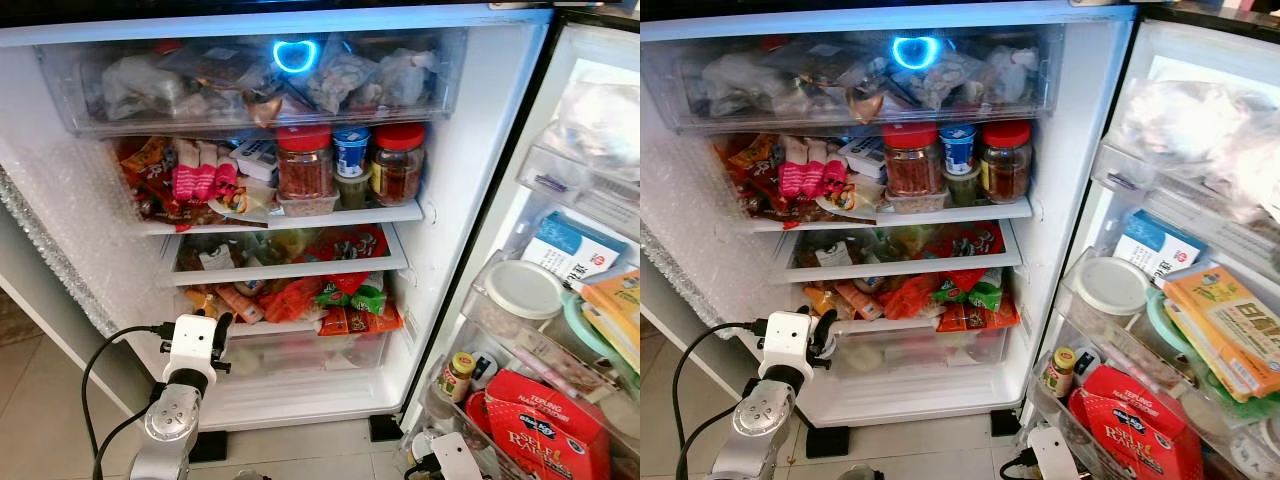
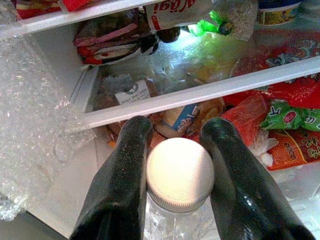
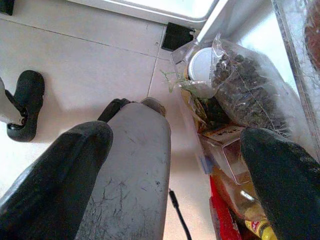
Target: Restocking fridge
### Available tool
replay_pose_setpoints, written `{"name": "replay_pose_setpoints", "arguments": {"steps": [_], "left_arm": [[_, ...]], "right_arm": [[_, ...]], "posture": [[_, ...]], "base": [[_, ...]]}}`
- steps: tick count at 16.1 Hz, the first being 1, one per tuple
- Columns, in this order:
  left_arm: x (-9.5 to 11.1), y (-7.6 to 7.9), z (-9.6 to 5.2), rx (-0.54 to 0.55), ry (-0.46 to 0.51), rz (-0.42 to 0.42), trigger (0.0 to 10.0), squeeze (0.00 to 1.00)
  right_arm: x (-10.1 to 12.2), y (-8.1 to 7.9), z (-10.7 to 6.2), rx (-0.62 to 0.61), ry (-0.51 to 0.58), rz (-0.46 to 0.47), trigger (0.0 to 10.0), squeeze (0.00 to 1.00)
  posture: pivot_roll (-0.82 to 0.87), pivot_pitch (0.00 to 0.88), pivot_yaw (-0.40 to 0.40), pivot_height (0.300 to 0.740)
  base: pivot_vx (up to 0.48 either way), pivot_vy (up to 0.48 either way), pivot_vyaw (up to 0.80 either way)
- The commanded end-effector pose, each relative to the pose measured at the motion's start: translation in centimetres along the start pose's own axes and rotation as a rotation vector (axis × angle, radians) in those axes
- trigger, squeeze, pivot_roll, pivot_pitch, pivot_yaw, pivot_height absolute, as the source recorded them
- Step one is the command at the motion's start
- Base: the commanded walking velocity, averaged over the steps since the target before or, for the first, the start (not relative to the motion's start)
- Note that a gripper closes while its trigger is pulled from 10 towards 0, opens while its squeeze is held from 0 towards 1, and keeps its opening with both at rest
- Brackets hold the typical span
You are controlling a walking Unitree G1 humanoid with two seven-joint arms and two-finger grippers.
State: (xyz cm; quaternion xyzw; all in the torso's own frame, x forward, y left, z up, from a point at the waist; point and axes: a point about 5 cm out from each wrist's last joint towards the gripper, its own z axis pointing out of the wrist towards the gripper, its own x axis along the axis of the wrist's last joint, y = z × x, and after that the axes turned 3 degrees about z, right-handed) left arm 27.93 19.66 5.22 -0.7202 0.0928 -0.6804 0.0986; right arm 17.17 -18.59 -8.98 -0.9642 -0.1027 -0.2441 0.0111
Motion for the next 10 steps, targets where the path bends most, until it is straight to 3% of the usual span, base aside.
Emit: {"name": "replay_pose_setpoints", "arguments": {"steps": [1, 2, 6, 10], "left_arm": [[0.94, -0.23, 0.48, 0.004, 0.042, 0.019, 10.0, 0.00], [0.97, -0.26, 0.51, 0.007, 0.043, 0.022, 10.0, 0.00], [1.01, -0.24, 0.58, 0.008, 0.042, 0.026, 10.0, 0.00], [1.14, -0.14, 0.77, 0.004, 0.044, 0.024, 10.0, 0.00]], "right_arm": [[0.18, -0.11, 0.02, 0.007, 0.009, -0.030, 10.0, 0.00], [0.29, -0.10, 0.02, 0.005, 0.018, -0.040, 10.0, 0.00], [0.31, -0.12, 0.02, 0.007, 0.021, -0.030, 10.0, 0.00], [0.25, -0.17, 0.03, 0.007, 0.021, -0.011, 10.0, 0.00]], "posture": [[-0.05, 0.000, -0.003, 0.662], [-0.05, 0.000, -0.003, 0.662], [-0.05, 0.000, -0.004, 0.662], [-0.05, 0.000, -0.002, 0.662]], "base": [[0.000, 0.000, 0.00], [0.000, 0.000, 0.00], [0.000, 0.000, 0.66], [0.000, 0.000, 0.00]]}}
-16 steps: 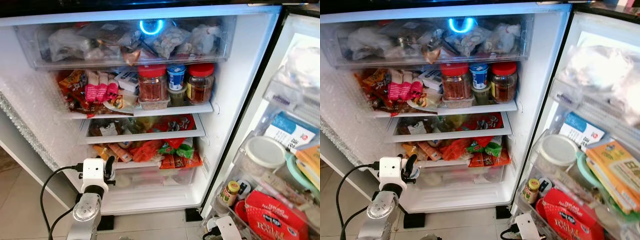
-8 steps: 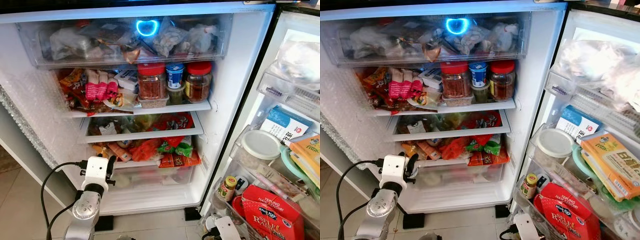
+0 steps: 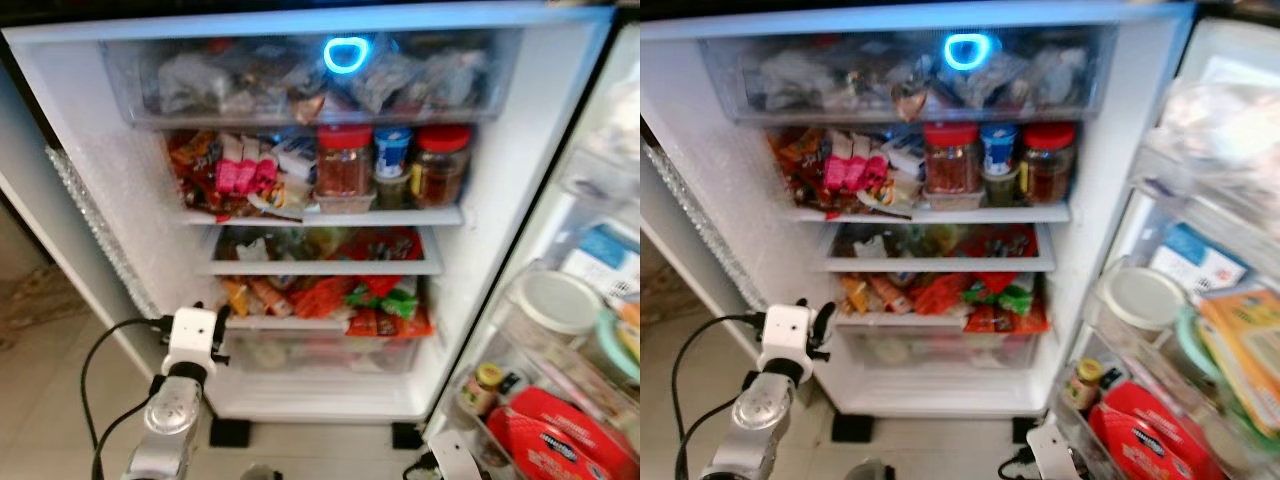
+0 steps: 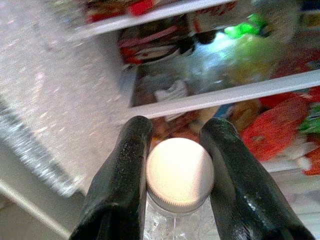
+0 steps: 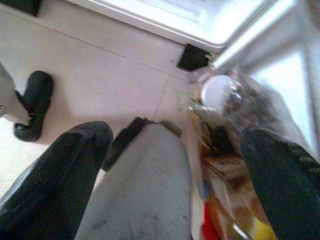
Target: Restocking fridge
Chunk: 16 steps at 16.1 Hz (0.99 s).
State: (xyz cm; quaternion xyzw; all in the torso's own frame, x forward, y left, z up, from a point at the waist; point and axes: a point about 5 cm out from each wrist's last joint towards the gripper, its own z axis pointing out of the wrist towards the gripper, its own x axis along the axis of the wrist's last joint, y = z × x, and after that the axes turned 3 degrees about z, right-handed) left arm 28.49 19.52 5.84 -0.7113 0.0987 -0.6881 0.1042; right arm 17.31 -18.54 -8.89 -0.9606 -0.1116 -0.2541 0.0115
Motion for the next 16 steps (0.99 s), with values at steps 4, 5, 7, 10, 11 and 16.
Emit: {"name": "replay_pose_setpoints", "arguments": {"steps": [4, 5, 7, 10, 11, 16], "left_arm": [[0.64, -0.04, 0.48, -0.005, 0.024, 0.002, 10.0, 0.00], [0.64, -0.04, 0.51, -0.006, 0.023, 0.004, 10.0, 0.00], [0.64, 0.01, 0.66, -0.009, 0.020, 0.012, 10.0, 0.00], [0.69, 0.06, 0.96, -0.017, 0.016, 0.024, 10.0, 0.00], [0.73, 0.09, 1.01, -0.018, 0.017, 0.023, 10.0, 0.00], [0.86, 0.31, 1.09, -0.023, 0.023, 0.021, 10.0, 0.00]], "right_arm": [[0.13, -0.20, 0.05, 0.014, -0.001, -0.007, 10.0, 0.00], [0.19, -0.17, 0.05, 0.012, 0.001, -0.022, 10.0, 0.00], [0.23, -0.14, 0.05, 0.008, 0.004, -0.031, 10.0, 0.00], [0.17, -0.11, 0.04, -0.004, 0.009, 0.006, 10.0, 0.00], [0.19, -0.11, 0.04, -0.003, 0.010, 0.002, 10.0, 0.00], [0.22, -0.12, 0.04, 0.003, 0.007, -0.012, 10.0, 0.00]], "posture": [[-0.05, 0.000, -0.003, 0.662], [-0.05, 0.000, -0.003, 0.662], [-0.05, 0.000, -0.003, 0.662], [-0.05, 0.000, -0.002, 0.662], [-0.05, 0.000, -0.002, 0.662], [-0.05, 0.000, -0.002, 0.662]], "base": [[0.000, 0.000, 0.00], [0.251, 0.000, 0.00], [0.253, 0.000, 0.80], [0.250, 0.000, 0.27], [0.255, 0.000, 0.00], [0.253, 0.000, 0.00]]}}
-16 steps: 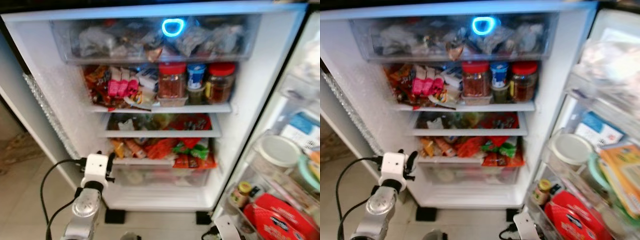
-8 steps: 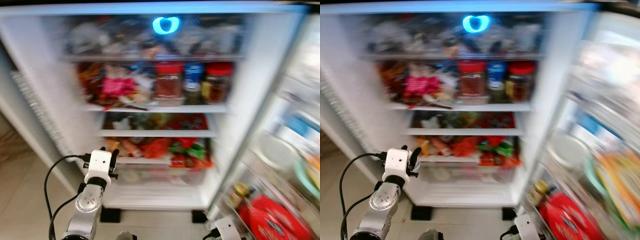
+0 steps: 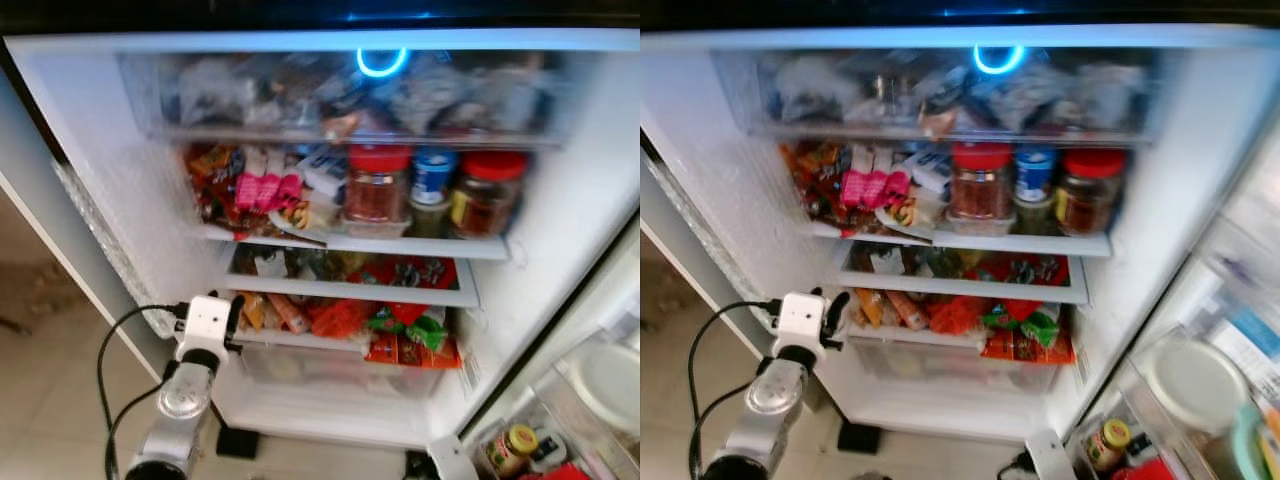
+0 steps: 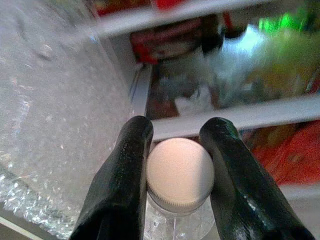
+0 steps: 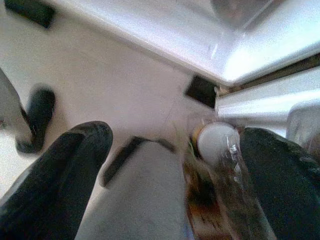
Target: Restocking fridge
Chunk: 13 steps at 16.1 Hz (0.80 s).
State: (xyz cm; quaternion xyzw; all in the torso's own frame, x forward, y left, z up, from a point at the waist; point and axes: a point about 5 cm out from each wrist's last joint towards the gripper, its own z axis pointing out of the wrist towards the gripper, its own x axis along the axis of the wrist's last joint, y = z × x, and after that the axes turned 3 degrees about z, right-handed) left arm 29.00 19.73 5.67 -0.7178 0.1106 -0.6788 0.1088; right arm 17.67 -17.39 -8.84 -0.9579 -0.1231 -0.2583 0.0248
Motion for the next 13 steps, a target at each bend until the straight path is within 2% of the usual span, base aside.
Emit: {"name": "replay_pose_setpoints", "arguments": {"steps": [1, 5, 9, 13], "left_arm": [[1.10, 0.45, 0.55, -0.010, 0.045, -0.002, 10.0, 0.00], [1.33, 0.23, 0.86, -0.075, 0.042, 0.000, 10.0, 0.00], [1.61, -0.11, 1.07, -0.119, 0.052, 0.116, 10.0, 0.00], [1.28, 0.23, 0.90, -0.095, 0.050, 0.058, 10.0, 0.00]], "right_arm": [[-0.35, 0.90, -0.21, -0.027, -0.006, 0.004, 10.0, 0.00], [-0.40, 0.80, -0.20, -0.022, -0.009, 0.009, 10.0, 0.00], [-0.41, 0.71, -0.18, -0.017, -0.010, 0.014, 10.0, 0.00], [-0.31, 0.68, -0.17, -0.021, -0.001, 0.023, 10.0, 0.00]], "posture": [[-0.05, 0.000, -0.002, 0.662], [-0.05, 0.000, -0.001, 0.662], [-0.05, 0.000, 0.000, 0.662], [-0.05, 0.000, 0.005, 0.662]], "base": [[0.255, 0.000, 0.00], [0.063, 0.000, 0.00], [0.000, 0.000, 0.00], [0.000, 0.000, 0.00]]}}
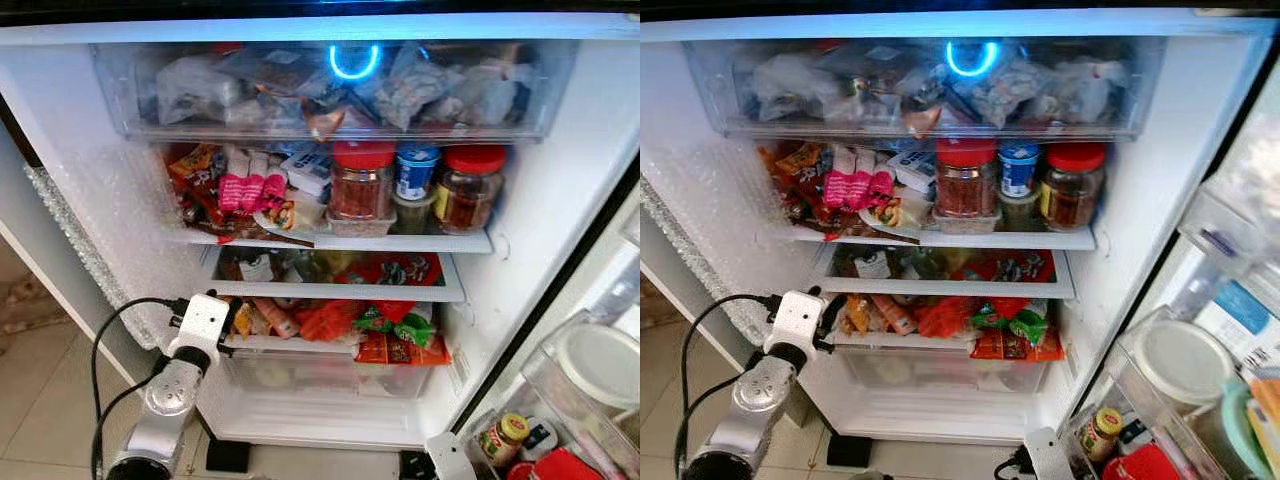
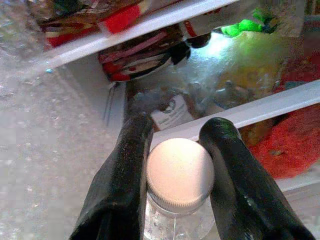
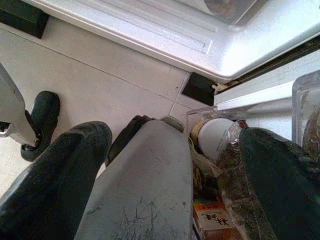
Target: Restocking fridge
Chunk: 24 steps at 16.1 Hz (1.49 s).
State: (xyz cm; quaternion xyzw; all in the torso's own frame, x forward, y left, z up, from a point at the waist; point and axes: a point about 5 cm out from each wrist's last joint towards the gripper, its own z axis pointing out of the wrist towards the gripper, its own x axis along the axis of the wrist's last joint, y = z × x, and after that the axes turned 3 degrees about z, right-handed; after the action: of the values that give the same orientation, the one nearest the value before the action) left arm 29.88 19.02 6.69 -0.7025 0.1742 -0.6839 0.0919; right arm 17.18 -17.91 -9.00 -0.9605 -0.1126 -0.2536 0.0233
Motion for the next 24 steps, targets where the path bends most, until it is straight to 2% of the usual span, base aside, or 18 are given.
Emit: {"name": "replay_pose_setpoints", "arguments": {"steps": [1, 3, 5, 10, 11, 13, 14, 19, 24], "left_arm": [[-0.1, 0.0, 0.0, 0.014, -0.002, -0.029, 10.0, 0.00], [-0.2, 0.1, -0.1, 0.010, -0.004, -0.028, 10.0, 0.00], [-0.1, 0.0, 0.0, 0.012, -0.003, -0.025, 10.0, 0.00], [0.4, -0.1, 0.3, 0.014, 0.011, -0.021, 10.0, 0.00], [0.5, -0.1, 0.3, 0.014, 0.017, -0.013, 10.0, 0.00], [0.9, -0.2, 0.5, 0.005, 0.033, 0.065, 10.0, 0.00], [1.2, -0.3, 0.6, 0.010, 0.043, 0.088, 10.0, 0.00], [1.7, -0.3, 0.9, 0.014, 0.066, 0.089, 10.0, 0.00], [1.7, -0.1, 1.0, 0.010, 0.066, 0.108, 10.0, 0.00]], "right_arm": [[0.3, 0.3, 0.0, -0.018, 0.006, -0.003, 10.0, 0.00], [0.2, 0.4, 0.0, -0.024, -0.006, -0.011, 10.0, 0.00], [0.2, 0.4, 0.0, -0.025, -0.009, -0.011, 10.0, 0.00], [0.3, 0.4, 0.0, -0.019, 0.008, 0.003, 10.0, 0.00], [0.3, 0.4, 0.0, -0.018, 0.007, 0.003, 10.0, 0.00], [0.3, 0.3, 0.0, -0.015, 0.015, 0.018, 10.0, 0.00], [0.5, 0.3, 0.0, -0.008, 0.052, 0.043, 10.0, 0.00], [0.7, 0.1, -0.1, 0.002, 0.082, 0.060, 10.0, 0.00], [0.7, 0.1, -0.1, 0.010, 0.084, 0.063, 10.0, 0.00]], "posture": [[-0.05, 0.000, 0.003, 0.662], [-0.05, 0.000, 0.001, 0.662], [-0.05, 0.000, 0.000, 0.642], [-0.05, 0.000, 0.001, 0.642], [-0.05, 0.000, 0.001, 0.642], [-0.05, 0.000, 0.000, 0.642], [-0.05, 0.000, 0.000, 0.642], [-0.05, 0.000, 0.002, 0.642], [-0.05, 0.000, 0.003, 0.642]], "base": [[0.000, 0.000, 0.00], [0.000, 0.000, 0.00], [0.000, 0.000, 0.00], [0.000, 0.000, 0.00], [0.000, 0.000, 0.00], [0.000, 0.000, 0.00], [0.000, 0.000, 0.00], [0.000, 0.000, 0.00], [0.290, 0.000, 0.00]]}}
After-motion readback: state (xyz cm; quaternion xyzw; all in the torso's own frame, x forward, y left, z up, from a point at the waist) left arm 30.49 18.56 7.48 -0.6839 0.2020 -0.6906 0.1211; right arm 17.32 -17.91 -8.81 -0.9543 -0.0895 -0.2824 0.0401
